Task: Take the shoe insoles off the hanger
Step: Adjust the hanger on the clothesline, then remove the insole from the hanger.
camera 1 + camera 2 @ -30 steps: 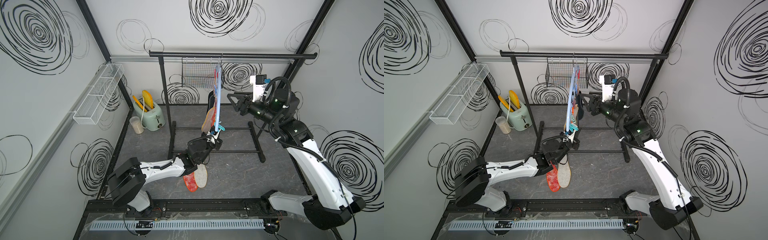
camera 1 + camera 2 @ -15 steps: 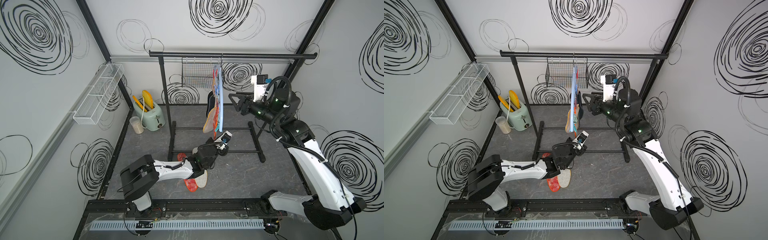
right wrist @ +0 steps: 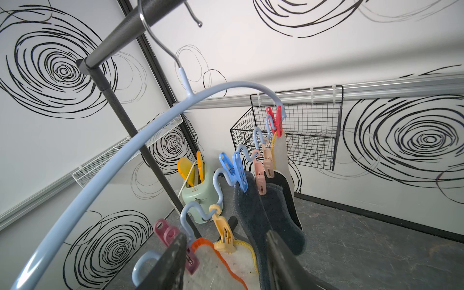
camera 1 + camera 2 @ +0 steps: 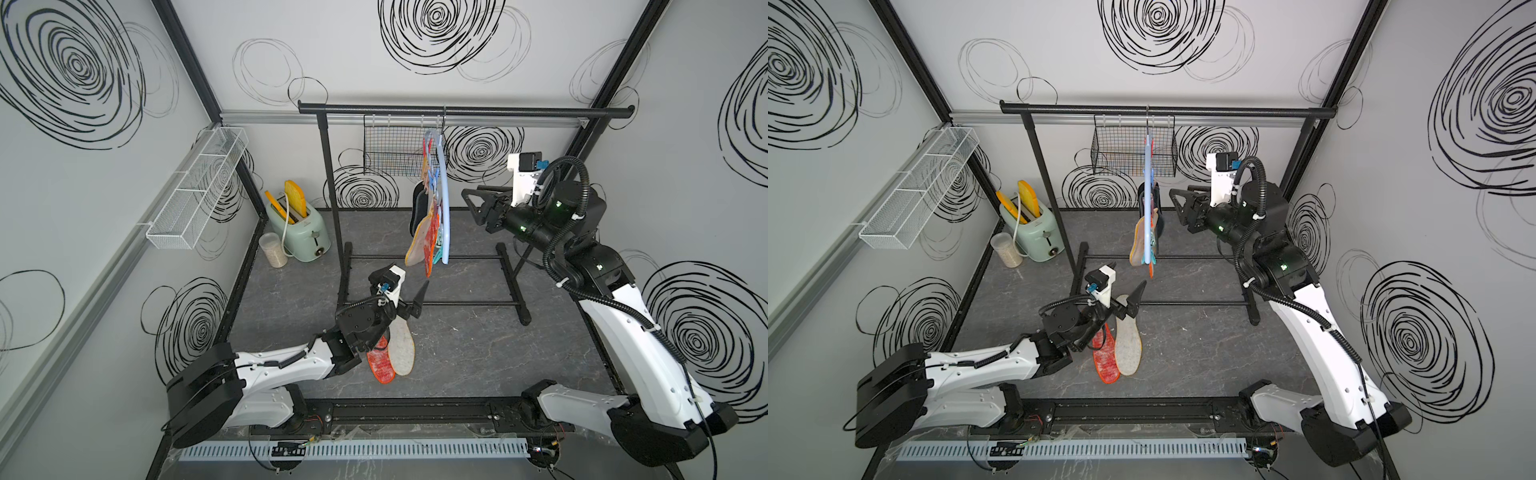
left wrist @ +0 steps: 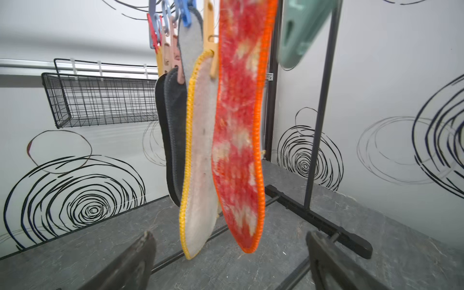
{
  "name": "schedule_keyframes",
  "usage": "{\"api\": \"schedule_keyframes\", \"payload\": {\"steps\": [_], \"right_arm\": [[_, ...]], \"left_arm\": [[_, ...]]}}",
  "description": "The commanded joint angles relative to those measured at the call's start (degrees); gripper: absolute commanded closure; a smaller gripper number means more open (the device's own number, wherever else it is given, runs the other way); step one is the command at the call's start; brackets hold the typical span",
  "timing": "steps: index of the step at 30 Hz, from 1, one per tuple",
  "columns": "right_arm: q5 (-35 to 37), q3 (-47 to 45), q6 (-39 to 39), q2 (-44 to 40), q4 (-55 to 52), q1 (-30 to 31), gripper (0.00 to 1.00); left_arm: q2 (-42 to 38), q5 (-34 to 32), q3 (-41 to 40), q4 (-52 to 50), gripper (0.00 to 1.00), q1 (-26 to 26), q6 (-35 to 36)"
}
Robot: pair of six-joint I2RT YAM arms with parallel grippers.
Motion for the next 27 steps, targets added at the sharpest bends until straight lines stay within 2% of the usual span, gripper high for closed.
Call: {"api": "schedule_keyframes", "payload": {"steps": [1,6,15,23,27], "right_arm": [[-0.33,-0.29,-0.54,-1.03,1.36,-0.33,0.47],[-0.27,-0.55,-0.83,-1.32,1.52,-0.43,0.46],[-0.33,-0.30,-1.00,-1.75,1.58,-0.50,0.46],[-0.54,-0.34,-1.00,-1.96,1.77,-0.58,0.46],[-0.54,-0.13,-1.05,-2.10,1.69,-0.66,0.46]], "left_arm": [[2.30,4.77,3.67,1.46,0.03,0.88,-3.09],[6.25,7.65,9.13,0.61,0.10,0.61,-2.21],[12.09,8.44,16.54,-1.06,0.13,0.13,-2.74],[18.48,-3.71,23.82,-3.95,0.26,0.36,-4.20],[21.09,-9.51,26.06,-5.07,0.39,0.68,-4.19]]}}
